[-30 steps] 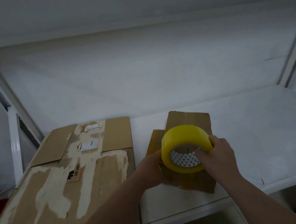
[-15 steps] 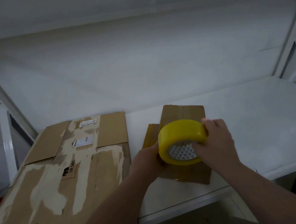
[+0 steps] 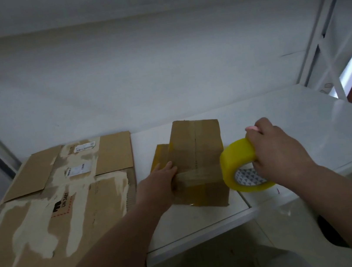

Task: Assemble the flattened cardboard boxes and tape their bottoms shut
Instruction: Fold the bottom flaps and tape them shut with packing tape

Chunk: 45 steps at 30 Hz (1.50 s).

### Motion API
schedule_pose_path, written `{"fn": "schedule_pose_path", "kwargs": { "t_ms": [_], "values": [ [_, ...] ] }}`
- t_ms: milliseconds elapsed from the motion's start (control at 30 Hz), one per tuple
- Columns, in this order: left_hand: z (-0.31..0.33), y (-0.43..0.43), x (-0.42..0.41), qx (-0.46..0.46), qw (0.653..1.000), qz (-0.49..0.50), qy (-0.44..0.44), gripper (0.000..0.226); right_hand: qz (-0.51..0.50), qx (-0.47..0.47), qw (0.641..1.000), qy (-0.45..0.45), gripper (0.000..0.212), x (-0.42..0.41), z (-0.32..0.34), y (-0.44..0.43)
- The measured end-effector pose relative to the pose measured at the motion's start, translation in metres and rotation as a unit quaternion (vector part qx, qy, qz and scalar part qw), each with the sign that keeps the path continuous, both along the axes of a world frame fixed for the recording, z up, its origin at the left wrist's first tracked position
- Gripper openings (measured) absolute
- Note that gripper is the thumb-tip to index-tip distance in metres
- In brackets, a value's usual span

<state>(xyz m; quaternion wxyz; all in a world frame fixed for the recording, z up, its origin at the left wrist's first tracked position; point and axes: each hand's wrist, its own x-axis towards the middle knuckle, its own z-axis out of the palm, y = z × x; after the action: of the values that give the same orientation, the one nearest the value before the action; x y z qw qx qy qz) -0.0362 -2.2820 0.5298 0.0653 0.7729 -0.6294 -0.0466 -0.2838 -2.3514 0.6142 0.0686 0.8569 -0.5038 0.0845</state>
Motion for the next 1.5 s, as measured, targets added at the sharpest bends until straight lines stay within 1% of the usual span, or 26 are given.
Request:
{"fn": "schedule_pose_path", "kwargs": {
  "t_ms": [67,133,233,533,800,1033,1200,1400,1500],
  "values": [
    [0.002,0.0,-0.004,-0.007,0.999,-0.006,-0.032,0.065,-0.01,0.008,1.0,0.026,0.055,-0.005,-0.004,0.001],
    [0.002,-0.001,-0.006,-0.015,0.998,-0.012,-0.058,0.063,-0.019,0.02,0.999,0.032,0.056,-0.006,-0.007,0.002],
    [0.001,-0.001,-0.008,-0.016,0.997,-0.018,-0.074,0.062,-0.012,0.017,0.999,0.04,0.057,-0.007,-0.009,0.0],
    [-0.005,0.0,-0.007,-0.025,0.996,-0.022,-0.079,0.061,-0.002,0.013,0.998,0.063,0.059,-0.008,-0.009,-0.002],
    [-0.005,0.0,-0.008,-0.023,0.998,-0.025,-0.057,0.062,0.002,0.017,0.997,0.073,0.06,-0.008,-0.009,-0.003],
    [-0.004,0.002,-0.008,-0.018,0.999,-0.028,-0.043,0.062,-0.014,0.05,0.996,0.077,0.06,-0.009,-0.024,-0.001],
    [-0.004,0.002,-0.007,-0.02,0.998,-0.031,-0.041,0.062,-0.016,0.056,0.996,0.07,0.061,-0.012,-0.029,-0.002],
    [-0.007,0.001,-0.008,-0.019,0.998,-0.033,-0.057,0.061,-0.012,0.057,0.995,0.076,0.064,-0.012,-0.03,-0.006],
    [-0.008,0.004,-0.009,-0.007,0.996,-0.035,-0.081,0.066,-0.013,0.055,0.996,0.073,0.064,-0.012,-0.031,-0.008]
  ]
}}
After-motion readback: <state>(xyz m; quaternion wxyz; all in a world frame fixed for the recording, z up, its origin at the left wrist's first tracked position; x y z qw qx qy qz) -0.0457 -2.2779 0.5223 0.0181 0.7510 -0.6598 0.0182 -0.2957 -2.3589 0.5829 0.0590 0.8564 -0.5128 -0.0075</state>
